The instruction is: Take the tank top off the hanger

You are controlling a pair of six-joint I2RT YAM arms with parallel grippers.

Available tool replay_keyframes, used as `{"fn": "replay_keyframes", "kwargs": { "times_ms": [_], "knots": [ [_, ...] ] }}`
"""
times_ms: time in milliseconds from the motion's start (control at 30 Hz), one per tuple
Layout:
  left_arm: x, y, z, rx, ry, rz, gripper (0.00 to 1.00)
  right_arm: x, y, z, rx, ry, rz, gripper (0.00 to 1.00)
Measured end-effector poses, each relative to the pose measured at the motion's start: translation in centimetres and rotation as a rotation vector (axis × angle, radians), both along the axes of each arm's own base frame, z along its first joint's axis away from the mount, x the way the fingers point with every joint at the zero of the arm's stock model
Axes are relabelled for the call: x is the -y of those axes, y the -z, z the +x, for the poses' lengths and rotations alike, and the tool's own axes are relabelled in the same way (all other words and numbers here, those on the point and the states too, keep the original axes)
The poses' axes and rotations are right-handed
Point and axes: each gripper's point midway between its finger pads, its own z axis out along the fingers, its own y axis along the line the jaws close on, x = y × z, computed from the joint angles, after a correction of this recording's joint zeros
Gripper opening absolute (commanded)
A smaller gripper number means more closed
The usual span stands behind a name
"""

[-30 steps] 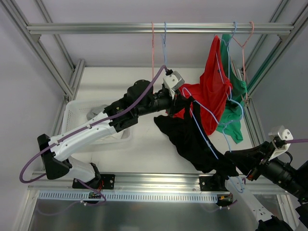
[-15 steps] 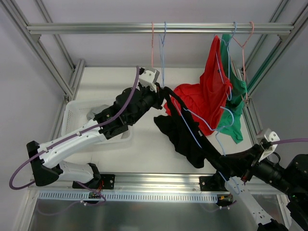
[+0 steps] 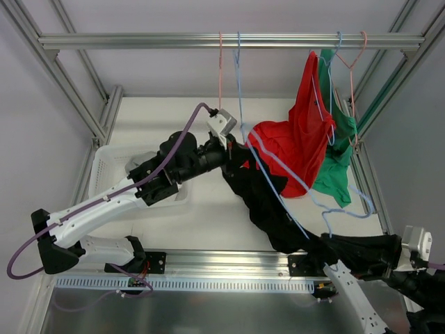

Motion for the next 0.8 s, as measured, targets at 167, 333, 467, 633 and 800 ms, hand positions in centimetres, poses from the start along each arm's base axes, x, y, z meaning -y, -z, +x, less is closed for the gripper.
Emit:
{"fn": "replay_keyframes", "kwargs": {
  "times_ms": [167, 333, 467, 633, 800],
  "knots": [
    [1.1, 1.7, -8.8, -0.007, 0.471, -0.024, 0.0, 0.4, -3.6, 5.3, 0.18, 0.146, 0.245, 0.0],
    [0.7, 9.9, -16.8, -0.15, 0.84, 0.056, 0.0, 0.2, -7.8, 11.6, 0.317, 0.212, 0.487, 0.0],
    [0.3, 17.5, -18.1, -0.339, 0.814, 0.18, 0.0, 0.1, -9.1, 15.0, 0.287, 0.279, 0.488, 0.0],
    [-0.4, 20.8, -14.8, -0.403, 0.561, 0.243, 0.31, 0.9, -9.2, 15.6, 0.14, 0.376, 0.345, 0.0],
    [-1.8, 19.0, -12.4, -0.337, 0.393, 0.227, 0.99, 0.6, -2.2, 17.8, -0.116, 0.442, 0.171, 0.0]
  ]
}}
